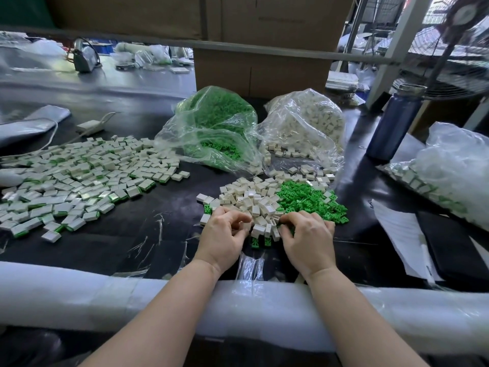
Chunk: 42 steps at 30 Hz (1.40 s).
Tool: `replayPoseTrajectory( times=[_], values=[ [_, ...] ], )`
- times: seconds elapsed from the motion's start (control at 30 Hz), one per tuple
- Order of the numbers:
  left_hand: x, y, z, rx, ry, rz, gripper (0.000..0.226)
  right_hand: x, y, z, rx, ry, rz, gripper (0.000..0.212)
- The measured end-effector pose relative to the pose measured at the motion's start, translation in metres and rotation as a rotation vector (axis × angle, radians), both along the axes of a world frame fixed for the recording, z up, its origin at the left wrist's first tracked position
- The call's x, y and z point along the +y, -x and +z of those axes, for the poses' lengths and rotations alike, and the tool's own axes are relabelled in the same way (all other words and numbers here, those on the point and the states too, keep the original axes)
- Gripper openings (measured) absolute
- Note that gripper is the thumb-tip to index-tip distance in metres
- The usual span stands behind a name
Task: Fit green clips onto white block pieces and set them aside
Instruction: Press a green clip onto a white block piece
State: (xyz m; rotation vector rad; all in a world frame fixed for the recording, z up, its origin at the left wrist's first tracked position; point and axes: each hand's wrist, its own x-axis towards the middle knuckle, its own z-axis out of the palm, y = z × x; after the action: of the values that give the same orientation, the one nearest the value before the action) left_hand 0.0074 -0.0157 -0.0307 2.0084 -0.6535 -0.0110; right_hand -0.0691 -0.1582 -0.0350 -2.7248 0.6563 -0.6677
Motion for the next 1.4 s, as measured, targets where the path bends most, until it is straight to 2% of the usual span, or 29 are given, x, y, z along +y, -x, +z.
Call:
replayPoseTrajectory(
  times=[0.13, 0.3, 0.43, 0.57, 0.83, 1.13, 1.4],
  values=[
    [0.001, 0.001, 0.004, 0.046, 0.059, 0.0, 0.022, -0.001, 0.0, 0.001, -0.039, -0.019, -0.061, 0.019],
    [0.001, 0.006, 0.006, 0.089, 0.051, -0.095, 0.035, -0.002, 0.001, 0.004, -0.086, -0.092, -0.195, 0.022],
    [0.0, 0.009, 0.006, 0.011, -0.037, -0.207, 0.022, -0.001, 0.002, 0.005, -0.064, -0.097, -0.219, 0.021],
    [-0.001, 0.007, 0.003, -0.039, -0.078, -0.169, 0.018, -0.001, 0.002, 0.005, -0.02, -0.062, -0.215, 0.023],
    [0.0, 0.005, 0.004, -0.04, -0.071, -0.112, 0.007, -0.003, -0.001, 0.001, -0.104, -0.05, -0.216, 0.024],
    [0.0, 0.002, 0.002, -0.033, 0.003, -0.075, 0.02, -0.009, -0.013, -0.003, -0.014, -0.008, -0.211, 0.027],
    [-0.001, 0.001, 0.001, 0.047, 0.045, -0.084, 0.015, -0.012, -0.016, 0.0, 0.042, 0.069, -0.168, 0.031]
  ],
)
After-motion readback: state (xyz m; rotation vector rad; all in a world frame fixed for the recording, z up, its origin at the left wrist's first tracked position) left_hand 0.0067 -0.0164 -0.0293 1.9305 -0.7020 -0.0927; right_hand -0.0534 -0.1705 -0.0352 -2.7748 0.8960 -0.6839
